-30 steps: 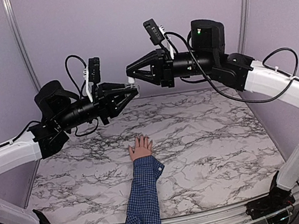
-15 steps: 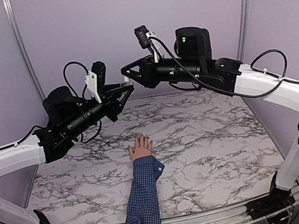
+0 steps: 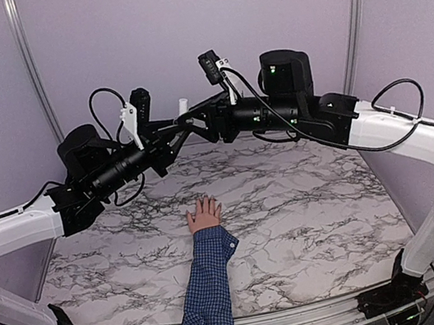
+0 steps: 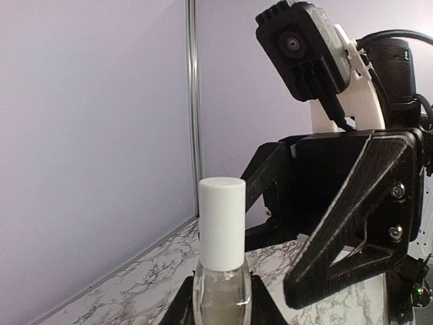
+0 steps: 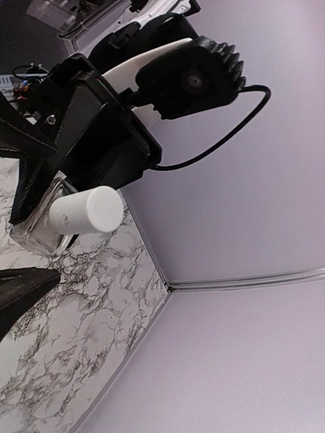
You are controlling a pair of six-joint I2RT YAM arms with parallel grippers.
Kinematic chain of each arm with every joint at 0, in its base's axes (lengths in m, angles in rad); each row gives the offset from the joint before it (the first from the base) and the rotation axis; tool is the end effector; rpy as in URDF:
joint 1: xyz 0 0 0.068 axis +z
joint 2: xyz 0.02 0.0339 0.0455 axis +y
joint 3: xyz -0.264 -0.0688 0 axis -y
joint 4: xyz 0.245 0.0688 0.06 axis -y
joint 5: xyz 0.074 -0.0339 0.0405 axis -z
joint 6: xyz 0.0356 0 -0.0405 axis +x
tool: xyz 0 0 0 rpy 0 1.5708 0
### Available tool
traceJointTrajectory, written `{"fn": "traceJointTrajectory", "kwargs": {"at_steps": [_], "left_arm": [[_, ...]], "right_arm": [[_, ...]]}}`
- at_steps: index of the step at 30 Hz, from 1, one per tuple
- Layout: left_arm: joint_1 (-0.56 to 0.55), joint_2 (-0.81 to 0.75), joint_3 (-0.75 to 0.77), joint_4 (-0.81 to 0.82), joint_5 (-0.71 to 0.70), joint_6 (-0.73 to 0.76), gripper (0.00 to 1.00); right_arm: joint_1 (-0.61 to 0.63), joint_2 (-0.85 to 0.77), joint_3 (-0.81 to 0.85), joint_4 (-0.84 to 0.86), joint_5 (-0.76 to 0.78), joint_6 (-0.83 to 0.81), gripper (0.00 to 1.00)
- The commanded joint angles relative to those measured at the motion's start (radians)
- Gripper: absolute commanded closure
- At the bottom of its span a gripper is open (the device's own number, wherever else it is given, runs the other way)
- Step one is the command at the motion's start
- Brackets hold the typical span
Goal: Paint the nails
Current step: Screw the nail polish bottle cap onto the nail polish bottle.
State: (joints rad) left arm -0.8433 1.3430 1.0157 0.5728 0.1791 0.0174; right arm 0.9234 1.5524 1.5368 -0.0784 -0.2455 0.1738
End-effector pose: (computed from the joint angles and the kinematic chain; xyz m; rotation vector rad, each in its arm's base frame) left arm 0.2064 -0.2413 0.3752 0.7130 1.1763 -0.8151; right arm 0.2157 0.2996 0.4234 -0.8271 1.5634 1.0193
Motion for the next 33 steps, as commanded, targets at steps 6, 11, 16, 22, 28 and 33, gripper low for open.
{"fn": "traceJointTrajectory", "kwargs": {"at_steps": [6,11,16,22,28,33], "left_arm": [[0.025,-0.039,0.018,0.03,0.365,-0.137,1.0],[0.032,-0.03,0.038,0.029,0.519,-0.194,1.0],[0.039,-0.003,0.078,0.029,0.651,-0.257,1.0],[0.039,0.04,0.14,0.03,0.785,-0.317,1.0],[0.039,0.064,0.155,0.029,0.852,-0.342,1.0],[0.039,0.064,0.151,0.029,0.868,-0.348,1.0]], "right_arm": [[-0.05,-0.115,-0.042,0.069,-0.272,-0.096,0.32],[-0.076,-0.12,-0.025,0.029,-0.424,-0.146,0.3],[-0.095,-0.124,-0.007,-0.012,-0.535,-0.199,0.3],[-0.1,-0.113,0.012,-0.018,-0.654,-0.246,0.32],[-0.1,-0.099,0.02,0.032,-0.741,-0.192,0.42],[-0.098,-0.083,0.016,0.124,-0.794,-0.102,0.48]]}}
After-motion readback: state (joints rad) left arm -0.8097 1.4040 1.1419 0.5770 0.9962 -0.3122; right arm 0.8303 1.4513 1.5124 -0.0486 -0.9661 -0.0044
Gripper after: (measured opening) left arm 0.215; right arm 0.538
